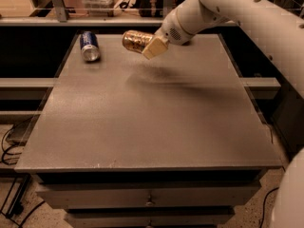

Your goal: Move orange can near pepsi can

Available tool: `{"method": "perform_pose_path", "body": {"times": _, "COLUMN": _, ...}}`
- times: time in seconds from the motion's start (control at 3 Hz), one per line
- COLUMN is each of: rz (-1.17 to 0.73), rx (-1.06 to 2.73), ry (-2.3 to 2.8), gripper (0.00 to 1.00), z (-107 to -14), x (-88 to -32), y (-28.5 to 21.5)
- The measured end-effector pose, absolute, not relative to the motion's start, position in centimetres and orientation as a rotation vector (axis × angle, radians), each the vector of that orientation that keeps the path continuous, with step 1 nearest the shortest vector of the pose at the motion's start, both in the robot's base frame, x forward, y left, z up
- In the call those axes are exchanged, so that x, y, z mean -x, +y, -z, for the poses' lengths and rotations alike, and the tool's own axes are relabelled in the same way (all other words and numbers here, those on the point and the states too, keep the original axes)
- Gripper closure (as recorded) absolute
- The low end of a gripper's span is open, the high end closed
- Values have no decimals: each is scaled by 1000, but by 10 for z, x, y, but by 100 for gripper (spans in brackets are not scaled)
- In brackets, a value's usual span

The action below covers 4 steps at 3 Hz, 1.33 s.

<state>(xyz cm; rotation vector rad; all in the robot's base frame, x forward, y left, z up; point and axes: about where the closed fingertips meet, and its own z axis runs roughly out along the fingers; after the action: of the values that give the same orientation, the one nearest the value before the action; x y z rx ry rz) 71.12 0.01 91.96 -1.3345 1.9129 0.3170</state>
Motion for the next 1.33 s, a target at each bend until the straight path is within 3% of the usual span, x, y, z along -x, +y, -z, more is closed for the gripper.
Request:
{"method": "perform_pose_path", "body": {"times": 0.33, "rz": -386, "rx": 1309, "ry": 1868, "gripper": 81, "z": -920, "x": -726, "y": 32}}
{"method": "perform_pose_path", "body": {"times": 1.33, "rz": -492, "rx": 1211, "ry": 1893, "gripper": 12, "z": -896, "x": -764, "y": 104}}
